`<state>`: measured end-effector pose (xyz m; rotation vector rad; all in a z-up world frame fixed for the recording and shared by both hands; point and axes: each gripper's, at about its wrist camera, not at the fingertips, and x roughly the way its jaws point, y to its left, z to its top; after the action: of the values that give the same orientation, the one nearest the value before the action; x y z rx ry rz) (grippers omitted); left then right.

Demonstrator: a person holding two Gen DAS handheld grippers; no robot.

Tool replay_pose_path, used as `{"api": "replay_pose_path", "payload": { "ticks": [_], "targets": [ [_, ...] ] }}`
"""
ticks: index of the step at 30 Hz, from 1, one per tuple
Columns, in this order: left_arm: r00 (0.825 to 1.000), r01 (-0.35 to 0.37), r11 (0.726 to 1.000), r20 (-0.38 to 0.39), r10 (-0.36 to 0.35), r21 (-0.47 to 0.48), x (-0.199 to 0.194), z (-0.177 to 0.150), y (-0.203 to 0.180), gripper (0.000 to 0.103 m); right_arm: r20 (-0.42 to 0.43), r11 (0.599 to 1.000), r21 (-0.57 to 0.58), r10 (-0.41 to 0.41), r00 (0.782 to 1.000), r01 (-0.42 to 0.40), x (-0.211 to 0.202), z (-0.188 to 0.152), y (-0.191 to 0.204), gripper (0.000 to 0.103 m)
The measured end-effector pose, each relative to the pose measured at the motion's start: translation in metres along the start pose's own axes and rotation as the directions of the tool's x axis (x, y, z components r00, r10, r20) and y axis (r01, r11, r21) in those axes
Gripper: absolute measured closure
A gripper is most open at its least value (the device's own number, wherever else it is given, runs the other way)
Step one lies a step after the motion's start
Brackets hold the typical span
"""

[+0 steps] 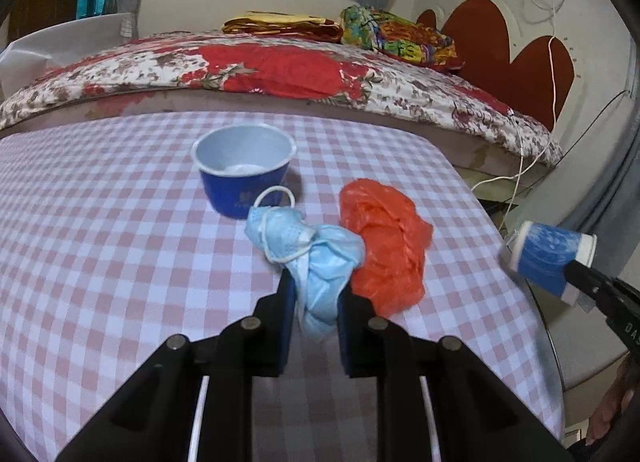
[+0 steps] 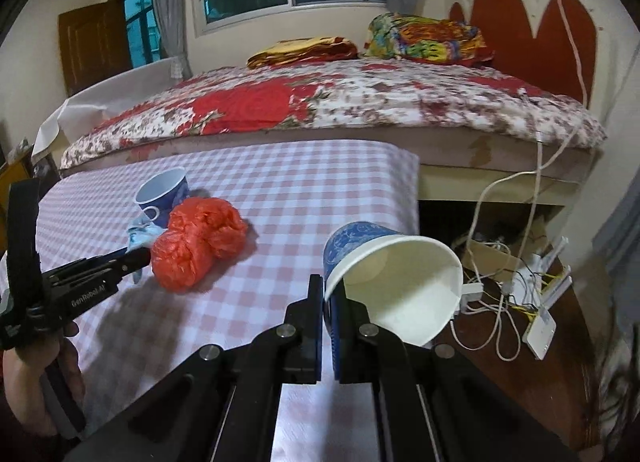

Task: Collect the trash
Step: 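Lift the face mask and blue paper cup off the table with both tools, then carry the face mask and paper cup over the black bin with both tools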

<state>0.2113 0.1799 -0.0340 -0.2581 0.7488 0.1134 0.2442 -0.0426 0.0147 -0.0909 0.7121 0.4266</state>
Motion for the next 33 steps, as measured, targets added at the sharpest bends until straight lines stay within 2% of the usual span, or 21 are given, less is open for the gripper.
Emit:
{"api": "replay_pose_path", "payload": {
  "ticks": [10, 22, 33],
  "targets": [
    [0.997, -0.036, 0.999, 0.065, 0.036, 0.0, -0.045, -0.021, -0.014, 0.083, 0.041, 0.999, 0.019, -0.03, 0.999, 0.03, -0.051, -0.026, -0.021, 0.1],
    [0.996, 0.07, 0.991, 0.054, -0.077, 0.116, -0.065, -0.039, -0.087, 0.083, 0.058, 0.987, 0.096, -0.136, 0.989, 0.13, -0.111, -0.069, -0.068, 0.1],
    [0.981, 0.192, 0.948, -0.017, -0.195, 0.252, -0.064, -0.066, -0.169, 0.083, 0.027, 0.947, 0.212, -0.252, 0.967, 0.24, -0.152, -0.114, -0.137, 0.1]
  ]
}}
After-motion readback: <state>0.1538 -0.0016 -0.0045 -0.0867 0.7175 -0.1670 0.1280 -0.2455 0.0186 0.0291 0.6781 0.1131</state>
